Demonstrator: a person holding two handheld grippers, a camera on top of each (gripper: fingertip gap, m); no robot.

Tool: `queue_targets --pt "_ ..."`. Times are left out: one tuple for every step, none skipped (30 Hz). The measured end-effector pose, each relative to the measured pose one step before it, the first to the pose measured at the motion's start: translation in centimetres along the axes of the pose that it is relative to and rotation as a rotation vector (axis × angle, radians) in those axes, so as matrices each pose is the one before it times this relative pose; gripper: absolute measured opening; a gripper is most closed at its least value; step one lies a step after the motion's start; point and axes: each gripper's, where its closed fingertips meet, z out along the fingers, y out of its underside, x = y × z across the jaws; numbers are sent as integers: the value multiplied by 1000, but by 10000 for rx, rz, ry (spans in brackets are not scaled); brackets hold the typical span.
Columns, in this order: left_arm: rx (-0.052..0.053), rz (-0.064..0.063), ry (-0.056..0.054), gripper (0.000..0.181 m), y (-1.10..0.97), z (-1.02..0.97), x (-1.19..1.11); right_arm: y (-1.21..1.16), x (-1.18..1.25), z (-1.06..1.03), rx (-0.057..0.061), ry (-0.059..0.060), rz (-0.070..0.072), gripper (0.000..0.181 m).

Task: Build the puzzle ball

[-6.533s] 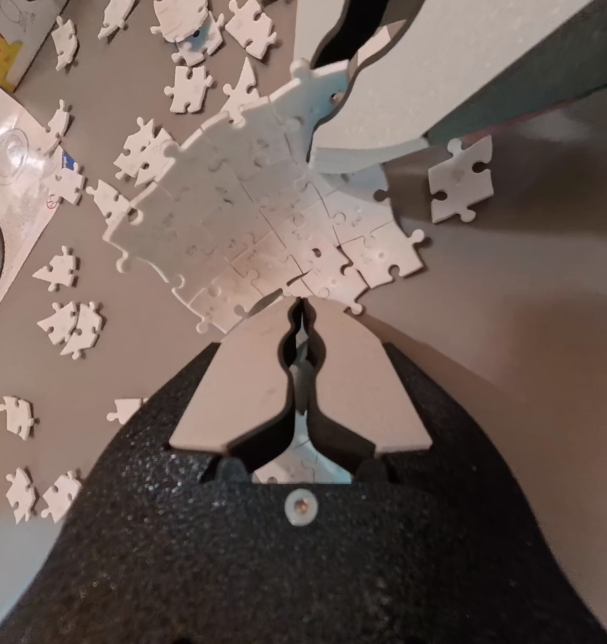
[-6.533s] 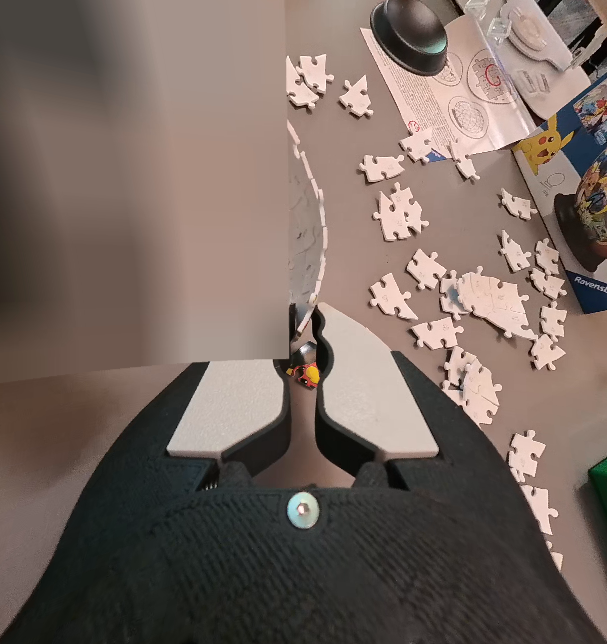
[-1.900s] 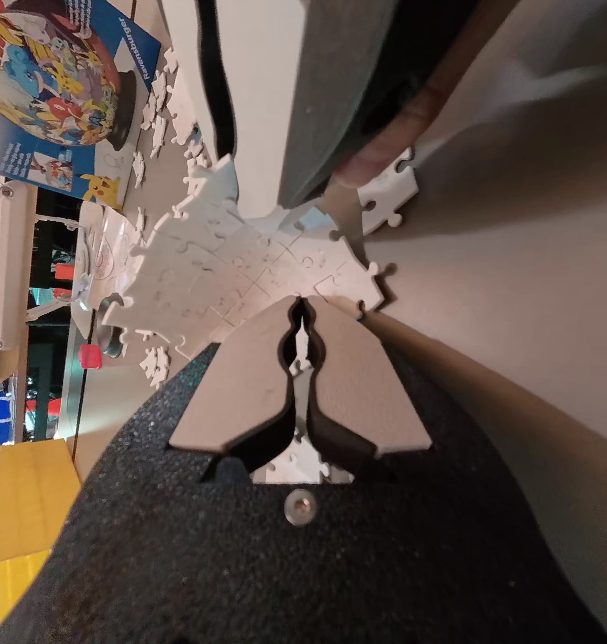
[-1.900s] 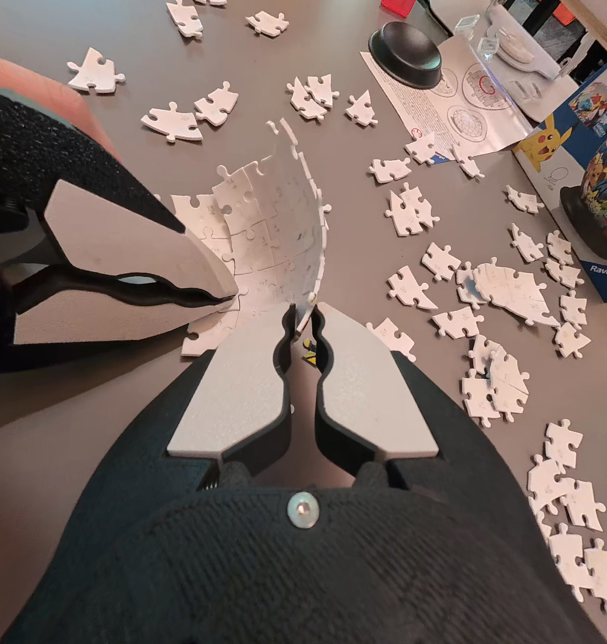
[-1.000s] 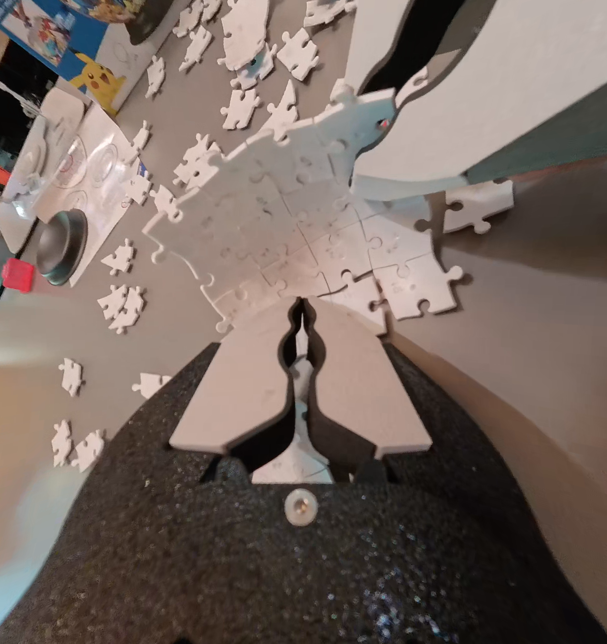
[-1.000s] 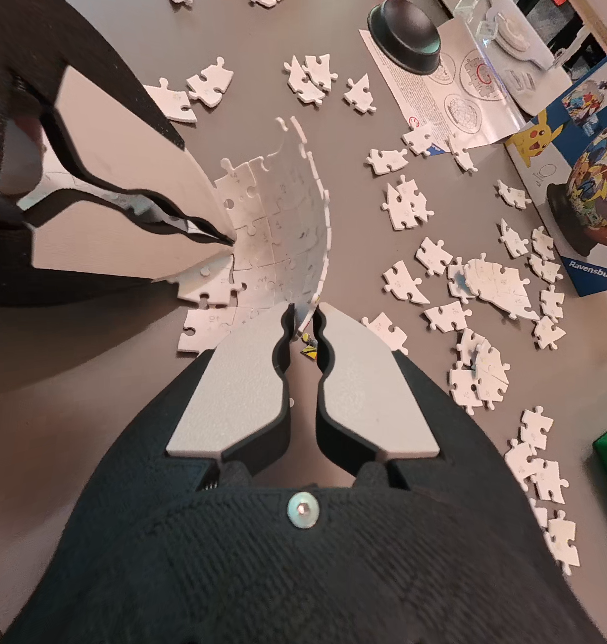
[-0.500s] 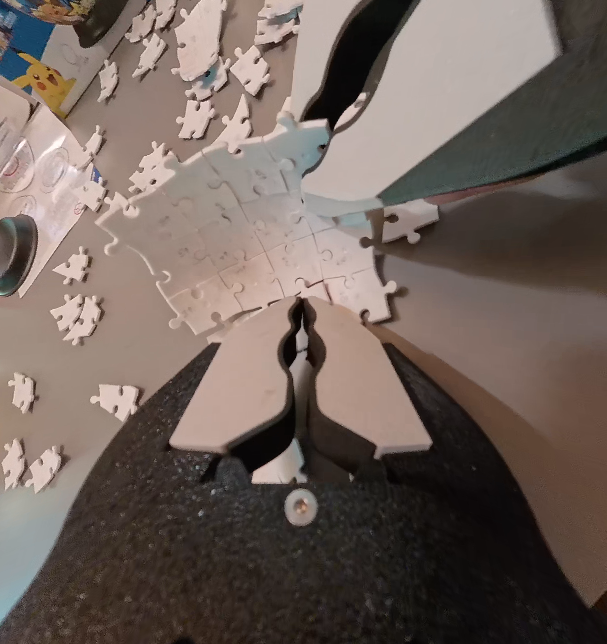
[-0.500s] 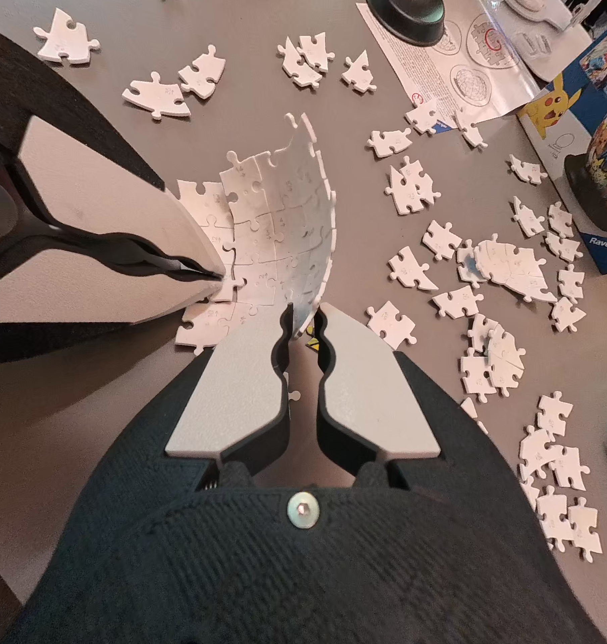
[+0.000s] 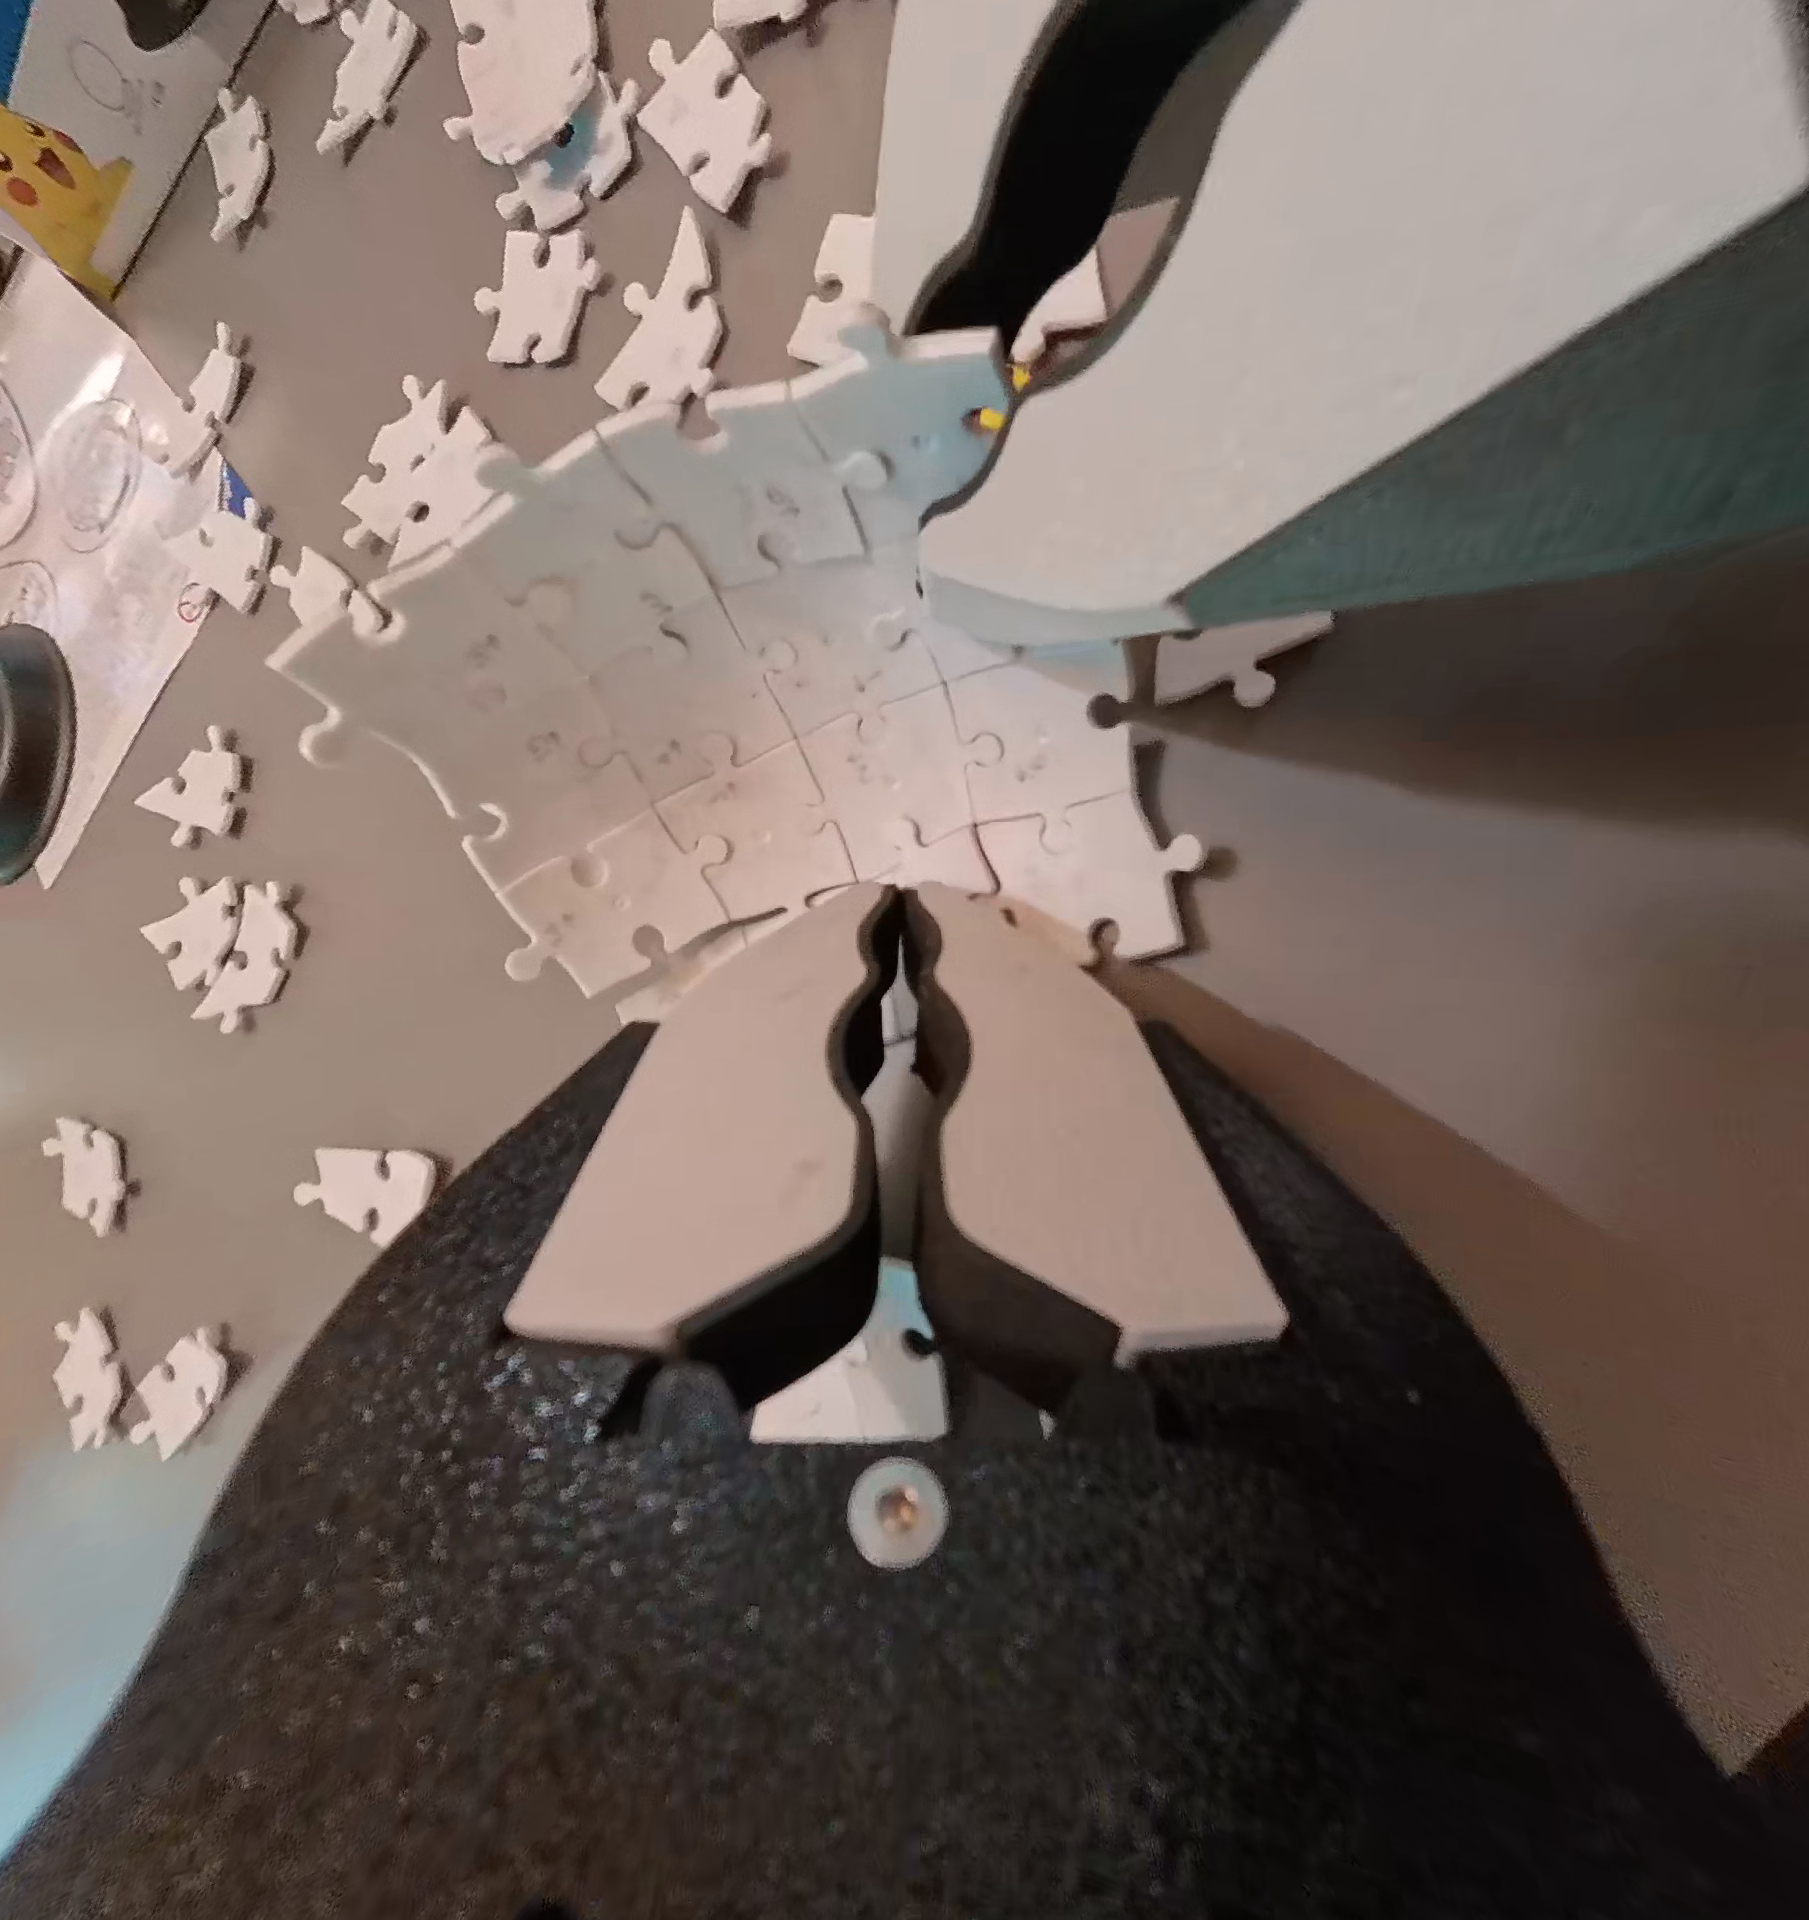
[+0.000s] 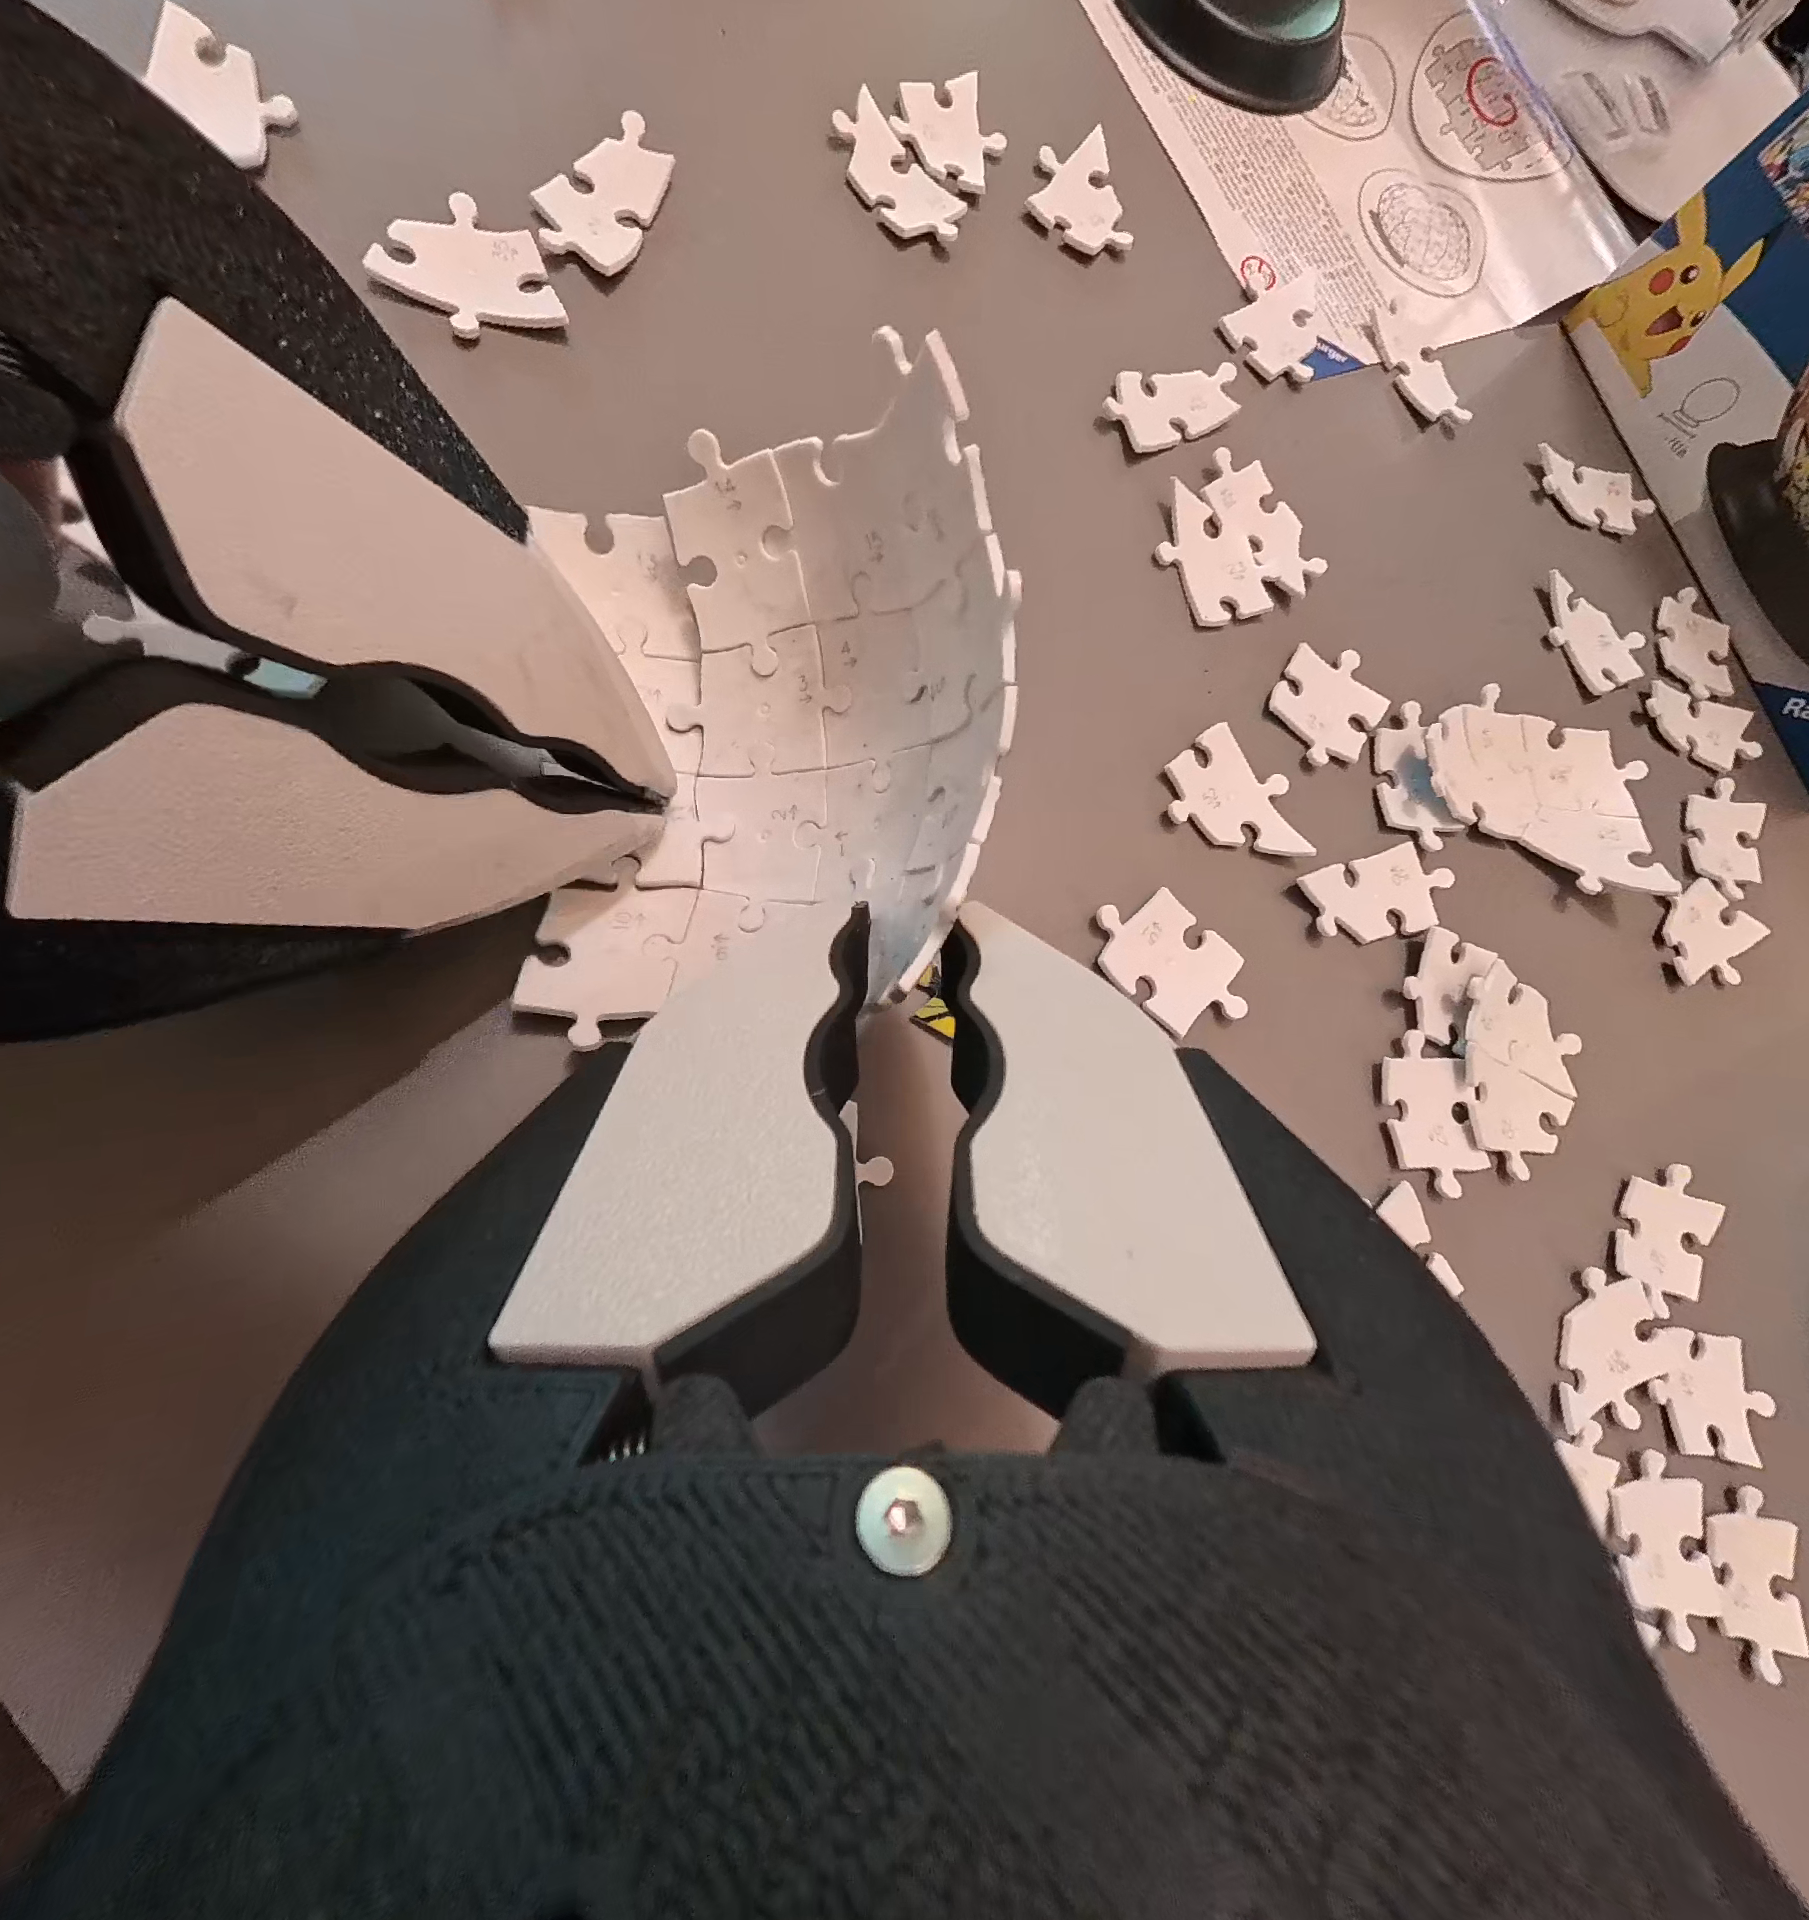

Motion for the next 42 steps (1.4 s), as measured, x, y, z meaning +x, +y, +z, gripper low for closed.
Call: queue_targets --pt "25 -53 54 0 -28 12 31 23 60 33 0 15 45 13" --pt "38 -21 30 0 -17 5 21 33 66 34 -19 36 18 13" --pt "29 1 5 0 -1 -3 -3 0 4 14 -11 16 -4 14" --pt "20 -1 -1 0 -5 -3 2 -12 -7 -13 -6 16 -15 14" --pt "9 15 -1 0 1 1 6 -17 -20 -18 -3 16 -27 14" --pt "-8 41 -2 0 0 -2 4 -8 -6 -15 -9 14 -19 14" --pt "-32 66 -13 0 -1 3 4 -5 -10 1 -5 6 -2 14" --pt "-60 97 -29 0 1 5 -7 3 -2 -1 -2 2 8 14" --pt "-85 145 -43 0 0 -8 1 -1 6 9 -3 1 16 14" --pt "-101 215 -60 0 -4 -1 -7 -3 -4 7 -5 2 12 14" --pt "-96 278 -82 0 -16 -4 -5 -12 -4 -3 -1 2 4 14" --pt "-69 275 -96 0 -13 9 -5 -28 -17 -10 13 -1 17 13" --pt "-4 178 -102 0 -76 49 -38 -13 -4 13 16 -2 39 13" --pt "81 57 -89 0 -132 93 -35 28 21 33 5 -2 42 13" --pt "128 -60 -24 0 -91 69 -33 50 24 56 2 -8 29 14" --pt "125 -220 78 0 -14 10 4 49 34 36 5 -21 33 14" --pt "134 -401 160 0 10 -9 11 7 10 10 28 -37 57 14" --pt "157 -514 212 0 15 -4 19 35 -9 -22 15 -37 39 14" --pt "182 -551 225 0 9 -1 30 81 -18 -29 -6 -33 -11 14" --pt "207 -549 206 0 -1 2 -4 55 0 -7 10 -24 1 15" --pt "217 -491 178 0 -33 -36 -27 50 3 13 0 -20 42 15" --pt "191 -399 161 0 -37 -86 -46 74 23 20 -28 -18 21 15" --pt "133 -315 141 0 4 -136 -42 32 3 14 -15 -18 -1 16" --pt "121 -237 38 0 -42 -208 -153 -15 2 1 4 -7 -2 16" --pt "148 -138 -67 0 -109 -274 -273 -6 11 6 -6 10 -13 16" --pt "141 -23 -97 0 -126 -296 -299 -10 5 2 -9 15 -35 16" --pt "54 63 -57 0 -37 -232 -234 -12 -6 -15 5 3 -25 16" --pt "-83 100 22 0 133 -111 -76 -5 -10 -8 -2 -8 3 16" --pt "-168 87 43 0 229 -7 30 7 7 4 -9 -5 4 16" --pt "-162 87 41 0 191 77 127 12 4 20 -6 5 -1 16" --pt "-158 135 50 0 189 136 204 -5 23 12 -5 11 3 16" --pt "-204 171 -58 0 239 183 117 -6 8 17 -6 16 -8 16" --pt "-185 210 -183 0 194 198 -21 2 3 9 -10 17 -12 16" --pt "-40 231 -188 0 -10 126 -19 -14 5 2 5 18 -14 16" --pt "2 187 -120 0 -98 56 38 -30 -3 1 6 16 -10 16" --pt "-70 82 -89 0 -34 31 21 15 8 5 -17 14 -6 16" --pt "-109 0 -38 0 -5 6 31 -3 -1 3 -3 4 1 16" --pt "-87 -49 43 0 -16 -14 147 -17 -1 1 -2 7 0 16" --pt "-42 -77 65 0 -39 -16 204 -5 3 1 -5 16 -3 16" --pt "-23 -98 -11 0 -31 -22 102 -9 3 1 -9 25 -12 16" --pt "-31 -116 -39 0 -20 -6 54 -13 -16 -18 -11 22 -29 16" --pt "-16 -141 -18 0 -30 5 36 -44 -15 -32 -8 16 -40 16"
